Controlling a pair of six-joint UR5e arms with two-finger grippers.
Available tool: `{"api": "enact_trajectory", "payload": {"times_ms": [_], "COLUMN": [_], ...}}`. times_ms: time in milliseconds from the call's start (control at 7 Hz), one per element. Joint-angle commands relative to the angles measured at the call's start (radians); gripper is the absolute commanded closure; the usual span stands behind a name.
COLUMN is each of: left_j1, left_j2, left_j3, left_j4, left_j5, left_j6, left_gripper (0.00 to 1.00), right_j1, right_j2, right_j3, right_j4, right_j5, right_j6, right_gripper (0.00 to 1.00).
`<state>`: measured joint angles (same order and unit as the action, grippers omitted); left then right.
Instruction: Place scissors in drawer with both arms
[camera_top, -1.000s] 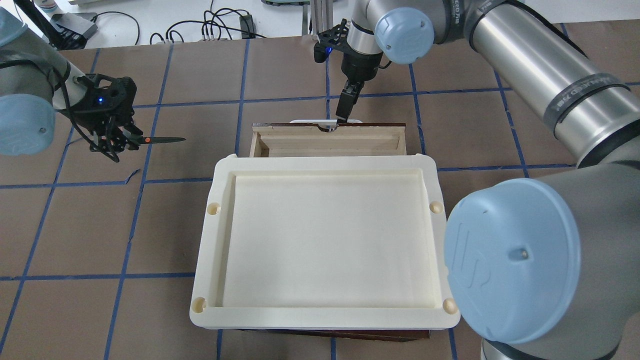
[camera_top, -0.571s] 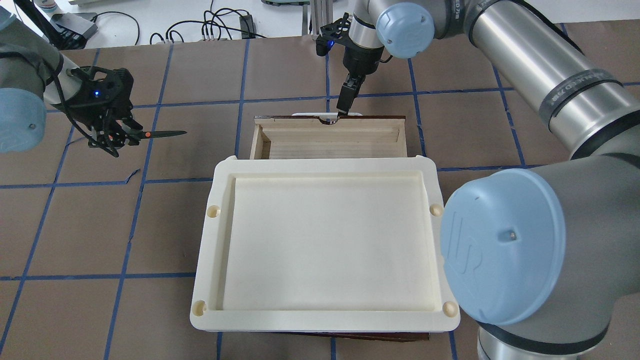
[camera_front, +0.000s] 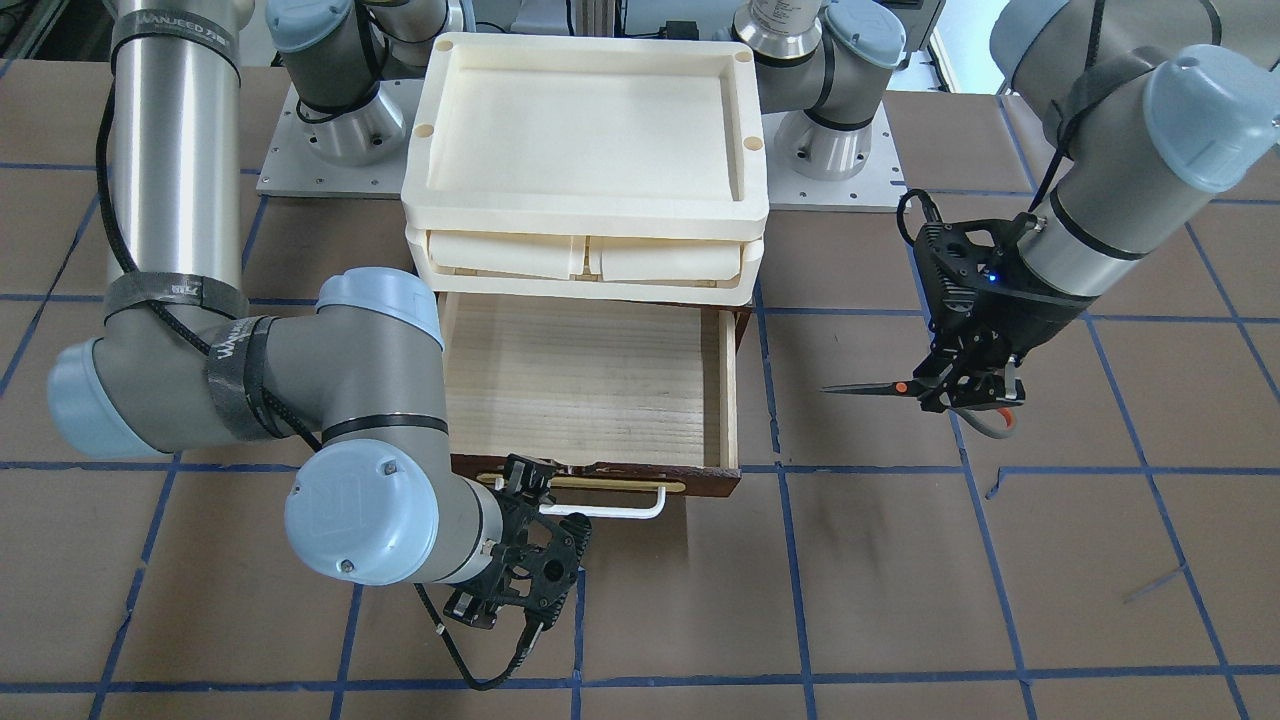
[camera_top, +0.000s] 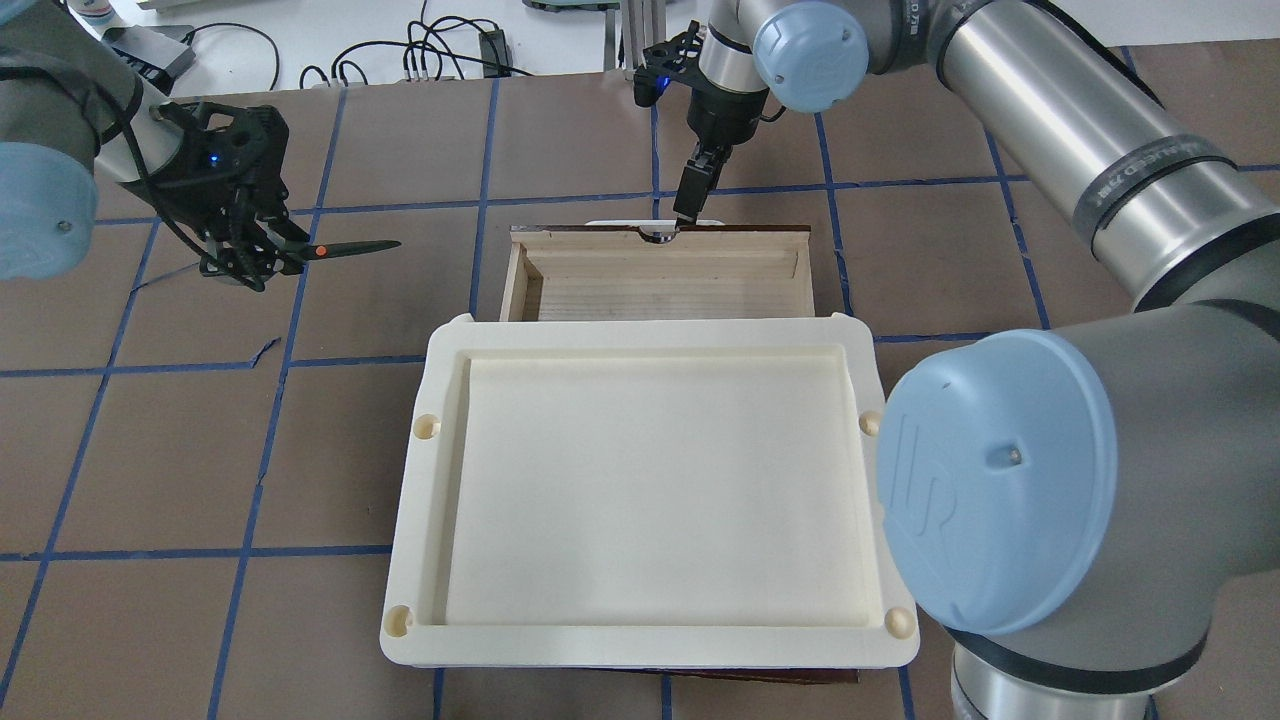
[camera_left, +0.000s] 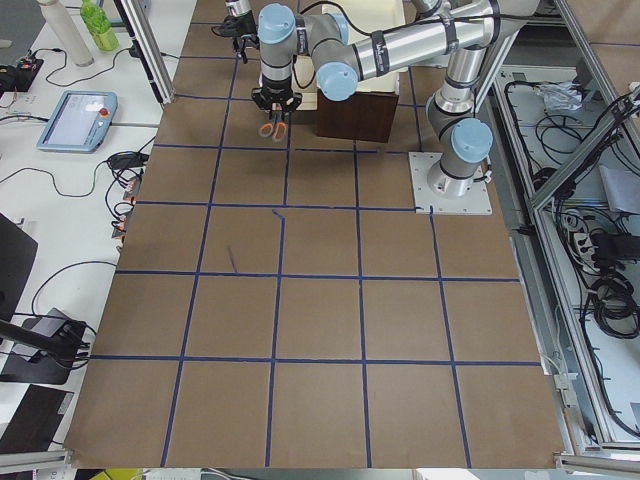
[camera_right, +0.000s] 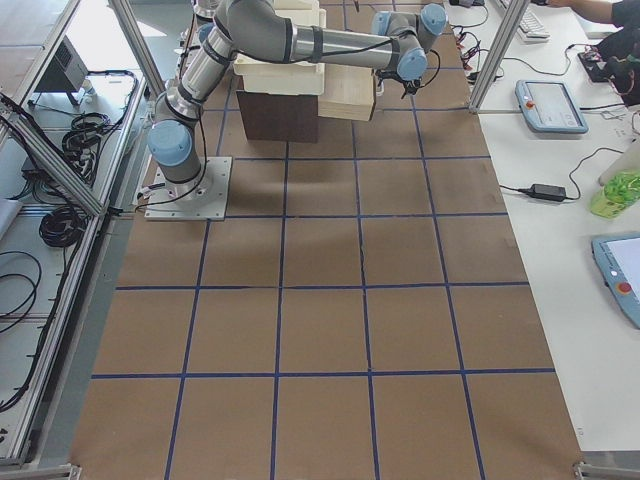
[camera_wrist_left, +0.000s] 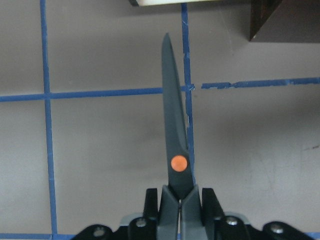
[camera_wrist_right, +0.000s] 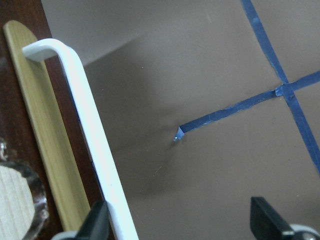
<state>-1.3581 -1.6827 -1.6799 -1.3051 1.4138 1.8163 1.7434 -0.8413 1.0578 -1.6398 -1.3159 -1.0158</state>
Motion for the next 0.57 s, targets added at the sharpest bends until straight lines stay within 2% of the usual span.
{"api": "enact_trajectory", "payload": {"times_ms": [0,429], "left_j1": [-0.022,-0.079], "left_j2": [0.001,0.017], "left_j3": [0.009,0.012], "left_j4": [-0.008,-0.01], "left_j5": [-0.016,-0.042], "left_j6": [-0.028,-0.093], "left_gripper": [0.82,0.82], "right_j1": [-0.002,-0.007], "right_j2": [0.01,-0.039], "right_j3": [-0.019,-0.016], "right_j4": [-0.002,0.0], "right_j5": [0.003,-0.002], "right_j6": [-0.001,0.0], "right_gripper": [0.0,0.0]}}
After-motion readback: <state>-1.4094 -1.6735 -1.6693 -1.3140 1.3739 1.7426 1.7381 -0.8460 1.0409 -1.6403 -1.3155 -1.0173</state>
